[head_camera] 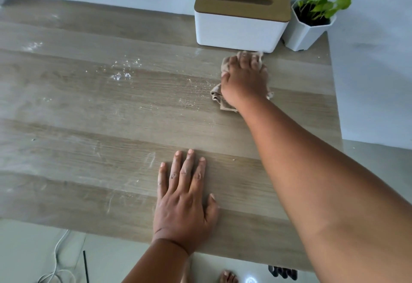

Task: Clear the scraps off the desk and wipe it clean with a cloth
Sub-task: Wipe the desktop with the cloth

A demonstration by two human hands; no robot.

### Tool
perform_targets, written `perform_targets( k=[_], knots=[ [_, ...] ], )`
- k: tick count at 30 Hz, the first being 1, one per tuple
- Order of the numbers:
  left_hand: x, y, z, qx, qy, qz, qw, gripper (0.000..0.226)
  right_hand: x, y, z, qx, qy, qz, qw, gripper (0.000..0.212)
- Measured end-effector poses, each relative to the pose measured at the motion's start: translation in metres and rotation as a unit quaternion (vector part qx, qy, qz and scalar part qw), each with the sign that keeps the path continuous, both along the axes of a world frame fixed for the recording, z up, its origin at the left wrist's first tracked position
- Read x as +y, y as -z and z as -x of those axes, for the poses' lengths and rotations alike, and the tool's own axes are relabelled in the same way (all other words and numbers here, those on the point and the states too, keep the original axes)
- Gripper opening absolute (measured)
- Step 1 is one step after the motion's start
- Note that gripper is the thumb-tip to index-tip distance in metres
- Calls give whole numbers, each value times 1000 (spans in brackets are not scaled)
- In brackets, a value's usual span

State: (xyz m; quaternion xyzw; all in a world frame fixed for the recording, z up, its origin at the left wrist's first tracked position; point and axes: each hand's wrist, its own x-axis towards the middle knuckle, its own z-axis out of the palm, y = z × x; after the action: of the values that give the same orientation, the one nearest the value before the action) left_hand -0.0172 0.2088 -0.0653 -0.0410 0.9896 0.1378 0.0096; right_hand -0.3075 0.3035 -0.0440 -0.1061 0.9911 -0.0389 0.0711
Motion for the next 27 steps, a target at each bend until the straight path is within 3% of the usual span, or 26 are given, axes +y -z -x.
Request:
perform_targets(
  k=[4, 8, 12, 15, 18, 22, 27],
  knots=[
    [0, -1, 0, -3, 0, 3, 1000, 81, -15, 1, -29, -4, -109, 16, 994, 60],
    [1, 0, 0, 2, -1, -2, 1000, 80, 39, 3, -70, -9, -196, 12, 980, 62],
    [0, 3, 0, 9, 1, -7, 1000, 80, 93, 8, -74, -2, -109, 12, 994, 64],
    [1, 4, 0, 9, 0, -4, 1000, 80, 77, 12, -58, 7, -12, -2, 1000, 63],
    [1, 3, 0, 2, -1, -2, 1000, 80, 40, 11, -47, 9, 8, 0, 1000, 61],
    [1, -1, 0, -8, -2, -1, 1000, 79, 18, 7, -68, -9, -71, 24, 997, 59],
    [1, -4, 1, -8, -4, -7, 1000, 77, 66, 7, -156, -6, -215, 3, 977, 61]
  ],
)
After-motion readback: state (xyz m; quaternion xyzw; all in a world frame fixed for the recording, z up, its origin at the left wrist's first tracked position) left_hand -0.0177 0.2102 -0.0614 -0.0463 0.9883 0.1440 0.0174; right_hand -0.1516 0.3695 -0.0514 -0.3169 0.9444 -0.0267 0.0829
